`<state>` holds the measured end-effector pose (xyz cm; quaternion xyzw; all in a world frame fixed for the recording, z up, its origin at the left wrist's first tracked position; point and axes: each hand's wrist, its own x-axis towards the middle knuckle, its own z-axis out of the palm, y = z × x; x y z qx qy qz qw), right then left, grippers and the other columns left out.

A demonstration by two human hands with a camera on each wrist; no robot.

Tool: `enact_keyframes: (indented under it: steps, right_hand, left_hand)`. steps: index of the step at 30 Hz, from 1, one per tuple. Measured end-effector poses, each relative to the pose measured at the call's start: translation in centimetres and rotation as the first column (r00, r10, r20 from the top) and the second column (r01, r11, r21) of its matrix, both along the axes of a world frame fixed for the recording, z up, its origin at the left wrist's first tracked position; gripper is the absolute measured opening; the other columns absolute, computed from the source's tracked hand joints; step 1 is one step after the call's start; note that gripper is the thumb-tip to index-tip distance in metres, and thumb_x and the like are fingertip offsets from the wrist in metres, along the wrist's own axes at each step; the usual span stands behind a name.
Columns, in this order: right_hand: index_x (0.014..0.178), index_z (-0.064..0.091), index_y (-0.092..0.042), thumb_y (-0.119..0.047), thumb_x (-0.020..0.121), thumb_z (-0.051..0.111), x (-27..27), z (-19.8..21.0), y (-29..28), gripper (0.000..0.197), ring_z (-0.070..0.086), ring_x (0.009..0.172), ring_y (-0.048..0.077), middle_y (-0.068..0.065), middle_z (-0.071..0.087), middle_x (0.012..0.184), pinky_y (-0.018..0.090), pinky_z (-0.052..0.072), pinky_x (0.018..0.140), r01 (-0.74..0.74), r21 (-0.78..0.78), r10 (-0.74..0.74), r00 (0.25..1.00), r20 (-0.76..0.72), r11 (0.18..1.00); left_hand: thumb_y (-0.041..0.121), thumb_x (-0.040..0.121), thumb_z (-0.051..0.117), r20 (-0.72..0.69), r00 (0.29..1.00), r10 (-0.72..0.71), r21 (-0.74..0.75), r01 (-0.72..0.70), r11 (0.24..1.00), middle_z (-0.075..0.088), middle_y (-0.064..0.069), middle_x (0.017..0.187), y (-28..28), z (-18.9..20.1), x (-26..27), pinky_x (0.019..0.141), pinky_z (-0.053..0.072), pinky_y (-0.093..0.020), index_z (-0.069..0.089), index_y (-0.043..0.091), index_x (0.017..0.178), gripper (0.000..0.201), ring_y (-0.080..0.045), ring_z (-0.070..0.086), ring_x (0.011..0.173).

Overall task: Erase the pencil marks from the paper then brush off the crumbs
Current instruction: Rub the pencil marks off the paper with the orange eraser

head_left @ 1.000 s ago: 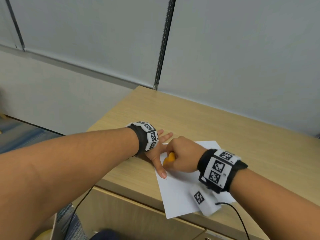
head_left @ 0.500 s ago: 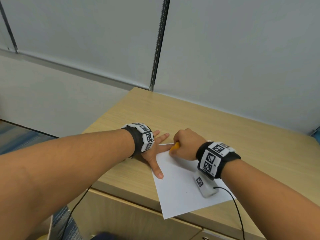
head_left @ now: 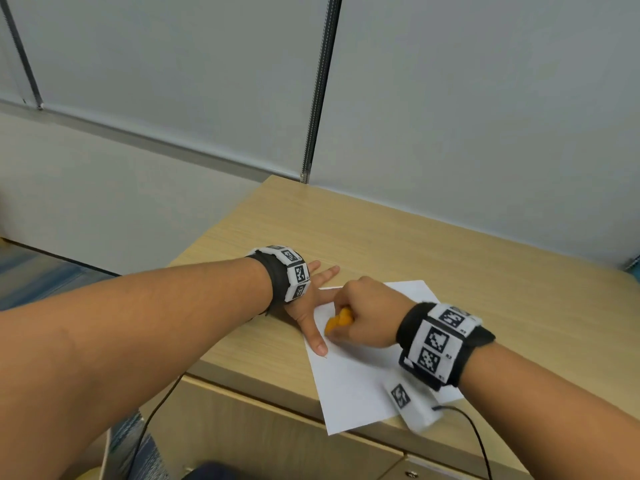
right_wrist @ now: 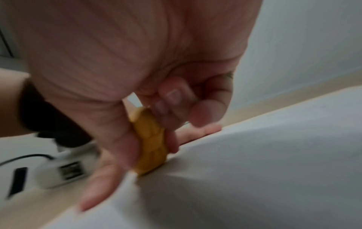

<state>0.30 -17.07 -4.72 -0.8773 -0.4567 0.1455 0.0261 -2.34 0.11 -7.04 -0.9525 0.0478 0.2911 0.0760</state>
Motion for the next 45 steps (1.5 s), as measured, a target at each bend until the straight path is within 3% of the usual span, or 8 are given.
enact_keyframes:
  steps: [5,10,14,18,23,28,34,45]
  right_hand:
    - [0.066,0.051,-0.016,-0.038,0.085,0.065,3.9,0.3,-0.5,0.032,0.057,0.066,0.025,0.002,0.055,0.069,0.027,0.036,0.051,0.261,0.031,-0.263,0.954,0.147,0.965]
    - [0.094,0.060,-0.017,-0.042,0.091,0.059,4.0,0.7,-4.1,0.025,0.062,0.084,0.027,0.001,0.060,0.092,0.029,0.046,0.065,0.383,-0.035,-0.365,0.902,0.233,0.923]
    - [0.087,0.052,-0.016,-0.031,0.097,0.049,2.7,0.4,-6.7,0.019,0.057,0.081,0.029,0.003,0.053,0.091,0.032,0.046,0.069,0.377,-0.107,-0.304,0.858,0.413,0.920]
    - [0.086,0.059,-0.014,-0.033,0.094,0.052,3.0,0.0,-7.0,0.022,0.059,0.077,0.029,0.004,0.059,0.088,0.029,0.046,0.064,0.378,-0.042,-0.346,0.882,0.319,0.925]
    - [0.077,0.054,-0.020,-0.038,0.094,0.050,2.8,-0.3,-6.4,0.025,0.058,0.073,0.029,0.001,0.055,0.079,0.028,0.040,0.058,0.271,-0.001,-0.258,0.915,0.309,0.962]
    - [0.094,0.067,-0.020,-0.042,0.096,0.054,1.5,0.4,-5.0,0.025,0.062,0.082,0.028,0.003,0.064,0.090,0.031,0.043,0.065,0.181,0.075,-0.195,0.933,0.303,0.981]
    - [0.074,0.068,-0.022,-0.044,0.084,0.077,-0.8,0.8,-2.1,0.026,0.057,0.066,0.012,-0.006,0.063,0.069,0.032,0.051,0.066,0.017,0.081,-0.017,1.000,0.001,0.997]
    - [0.065,0.061,-0.017,-0.034,0.077,0.074,1.7,0.9,0.7,0.024,0.062,0.065,0.022,0.003,0.065,0.069,0.033,0.052,0.060,0.061,0.023,-0.062,0.995,0.079,0.998]
  left_hand:
    - [0.095,0.049,0.061,0.021,0.999,0.026,-0.023,-0.025,0.999,-0.037,0.003,0.160,-0.4,-0.1,-0.2,0.116,-0.004,-0.070,-0.030,0.057,0.143,0.136,-0.038,-0.029,0.148]
    - [0.101,0.048,0.053,0.037,0.994,0.099,-0.028,-0.098,0.995,-0.036,0.005,0.161,-1.2,0.0,-1.3,0.117,-0.005,-0.068,-0.026,0.052,0.148,0.137,-0.035,-0.029,0.149]
    - [0.106,0.051,0.036,0.093,0.979,0.182,-0.080,-0.175,0.981,-0.032,0.007,0.163,-2.9,-0.9,-3.2,0.117,0.001,-0.069,-0.020,0.041,0.155,0.134,-0.044,-0.021,0.149]
    - [0.097,0.071,0.036,0.093,0.989,0.118,-0.068,-0.112,0.991,-0.026,0.002,0.166,-4.9,0.3,-6.6,0.119,0.010,-0.063,-0.008,0.021,0.160,0.124,-0.042,-0.013,0.152]
    - [0.088,0.080,0.040,0.112,0.992,0.055,-0.062,-0.048,0.997,-0.024,0.006,0.166,-4.4,2.3,-8.7,0.116,0.016,-0.064,0.009,0.025,0.161,0.108,-0.032,-0.010,0.154]
    - [0.082,0.075,0.059,0.091,0.991,0.100,-0.181,-0.083,0.980,-0.025,0.003,0.166,-1.8,2.0,-5.1,0.123,0.003,-0.055,-0.016,0.023,0.158,0.126,-0.026,-0.015,0.154]
    - [0.093,0.062,0.058,0.034,0.998,0.045,-0.044,-0.044,0.998,-0.032,0.004,0.163,-1.0,0.1,-2.5,0.121,-0.006,-0.060,-0.026,0.032,0.154,0.139,-0.035,-0.026,0.150]
    - [0.097,0.056,0.056,0.000,0.999,0.047,-0.010,-0.047,0.999,-0.034,0.006,0.162,-0.8,-0.1,-1.9,0.118,-0.002,-0.067,-0.028,0.041,0.151,0.139,-0.038,-0.028,0.149]
